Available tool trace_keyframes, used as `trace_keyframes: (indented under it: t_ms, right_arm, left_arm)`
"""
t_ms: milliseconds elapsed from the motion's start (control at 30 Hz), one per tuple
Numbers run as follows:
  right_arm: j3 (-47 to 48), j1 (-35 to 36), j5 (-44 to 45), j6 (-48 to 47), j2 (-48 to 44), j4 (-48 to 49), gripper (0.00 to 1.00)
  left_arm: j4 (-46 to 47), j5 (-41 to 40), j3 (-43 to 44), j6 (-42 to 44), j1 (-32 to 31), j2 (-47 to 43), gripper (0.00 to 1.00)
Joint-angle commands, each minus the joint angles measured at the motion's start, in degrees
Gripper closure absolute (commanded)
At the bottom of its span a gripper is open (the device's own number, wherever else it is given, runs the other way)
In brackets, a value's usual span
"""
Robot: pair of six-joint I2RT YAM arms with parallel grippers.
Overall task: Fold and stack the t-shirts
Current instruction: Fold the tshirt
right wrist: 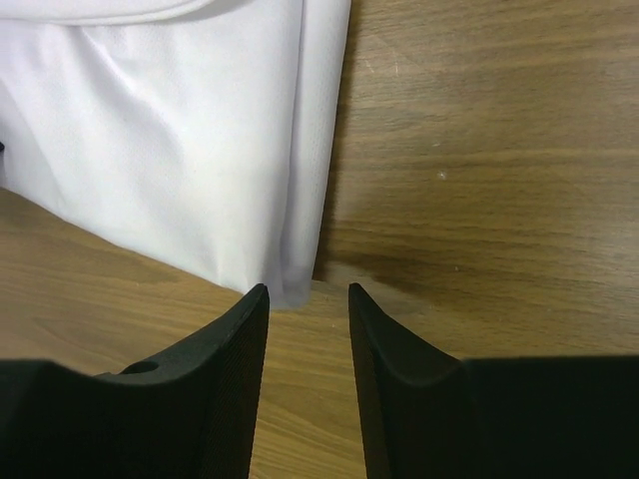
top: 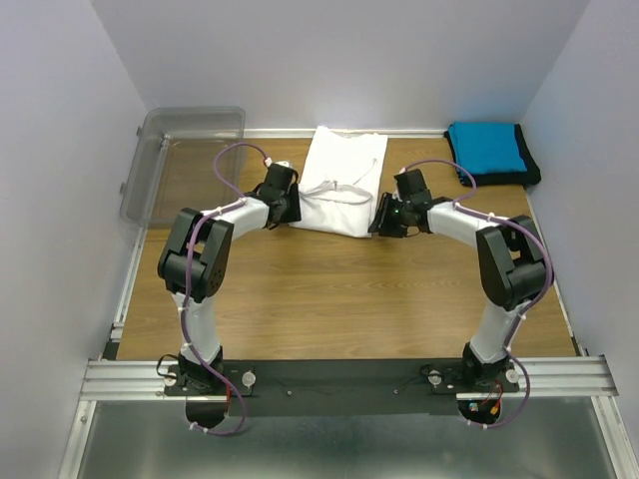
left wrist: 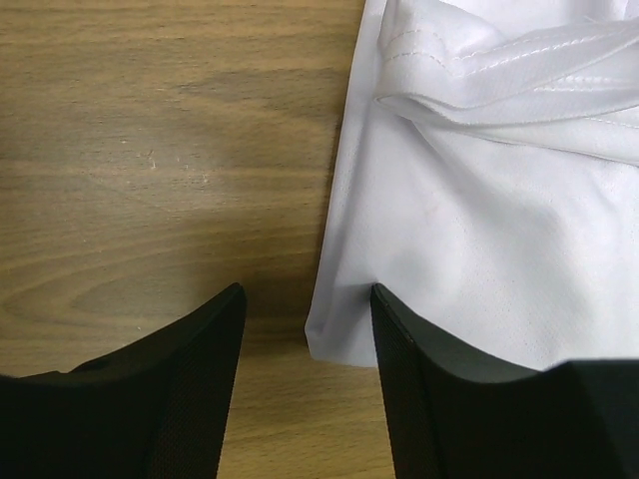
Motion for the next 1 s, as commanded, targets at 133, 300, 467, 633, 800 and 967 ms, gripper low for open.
trace_keyframes:
  t_ms: [133,300,467,633,800,967]
  right_arm:
    - [-3.64,-0.18,1.15,-0.07,-4.67,1.59,0.55]
    - [-4.61,-0.18,-2.28,0.45,-4.51,3.08,0.55]
    - [-4.0,-0.18,-4.29,1.94,-1.35,6.34,0.55]
    - [-3.21,-0.18,-5.36,2.74,1.29,8.01,0.58]
    - [-4.52,-0.18,-4.48,2.39,2.88,8.54,0.67]
    - [-7.59,-0.18,-2.28,1.95,1.83,8.71,0.96]
  left_arm:
    - [-1.7,3.38,-1.15,-0.93,-0.54,1.24,0.59]
    - [-1.27,4.09,-5.02,-2.08,-1.25,-1.13,0.65]
    - [-1.0,3.74,-6.6,-2.78,-1.69,-0.96,0.68]
    - [-1.0,3.03,-7.04,-3.13,-1.86,-1.22,0.73]
    - [-0.65,2.16,-8.18,-3.57,-1.95,-1.31,0.74]
    - [-0.56,1.63,-8.1,-4.19,-1.95,-0.61,0.78]
